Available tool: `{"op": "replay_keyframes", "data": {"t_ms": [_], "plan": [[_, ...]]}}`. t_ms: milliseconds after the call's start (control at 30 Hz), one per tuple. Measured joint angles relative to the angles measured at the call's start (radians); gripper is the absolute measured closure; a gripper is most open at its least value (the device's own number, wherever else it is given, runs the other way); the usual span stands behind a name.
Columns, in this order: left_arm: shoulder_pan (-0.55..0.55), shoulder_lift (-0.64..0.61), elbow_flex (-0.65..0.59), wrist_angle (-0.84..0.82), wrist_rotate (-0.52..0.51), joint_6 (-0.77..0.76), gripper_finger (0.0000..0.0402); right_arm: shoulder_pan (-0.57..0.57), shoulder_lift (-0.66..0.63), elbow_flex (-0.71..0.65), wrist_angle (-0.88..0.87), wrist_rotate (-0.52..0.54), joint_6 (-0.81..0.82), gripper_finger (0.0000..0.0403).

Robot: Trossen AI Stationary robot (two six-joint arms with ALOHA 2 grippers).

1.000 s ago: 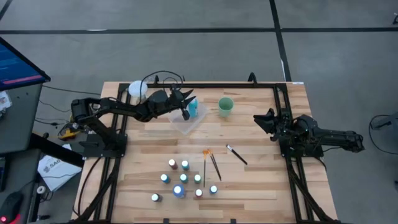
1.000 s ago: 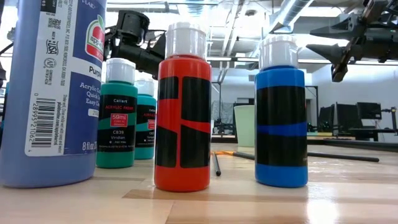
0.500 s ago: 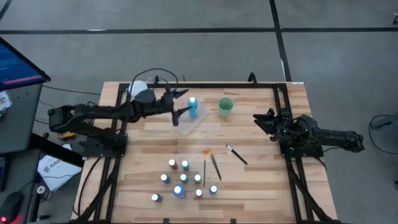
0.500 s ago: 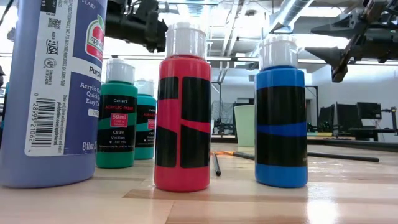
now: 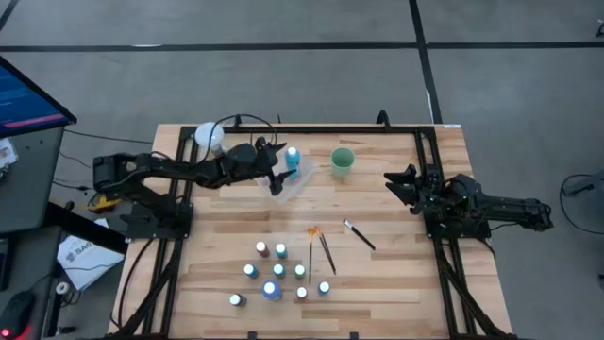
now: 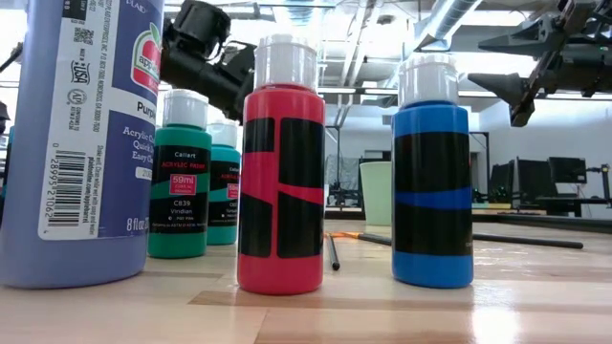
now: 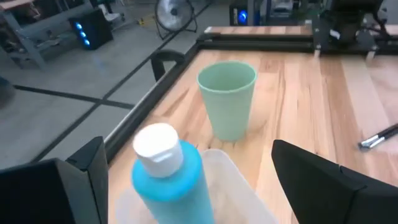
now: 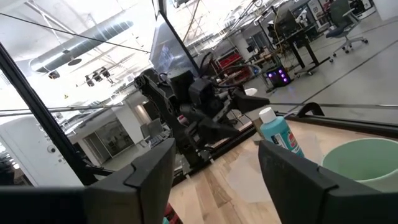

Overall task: Pick & Place Paint Supplies
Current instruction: Put the large light blue paint bottle into the transparent bin

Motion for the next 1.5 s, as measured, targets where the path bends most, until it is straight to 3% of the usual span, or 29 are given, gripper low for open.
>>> {"op": "replay_keyframes", "data": {"t_ms": [400,600,1133,1500], "plan": [[0.037,0.130,0.000,0.118,-0.016,-0.039,0.0088,0.000,0.000,0.000,0.000,0.000,0.002,0.0181],[0.053,0.154,0.000,0.136,0.030,-0.070,0.0098,0.000,0.000,0.000,0.000,0.000,0.002,0.0185],[0.066,0.179,0.001,0.147,0.041,-0.056,0.0194,0.000,0.000,0.000,0.001,0.000,0.003,0.0198],[0.106,0.181,0.000,0.141,0.069,-0.059,0.0286,0.000,0.000,0.000,0.001,0.000,0.003,0.0209]]}}
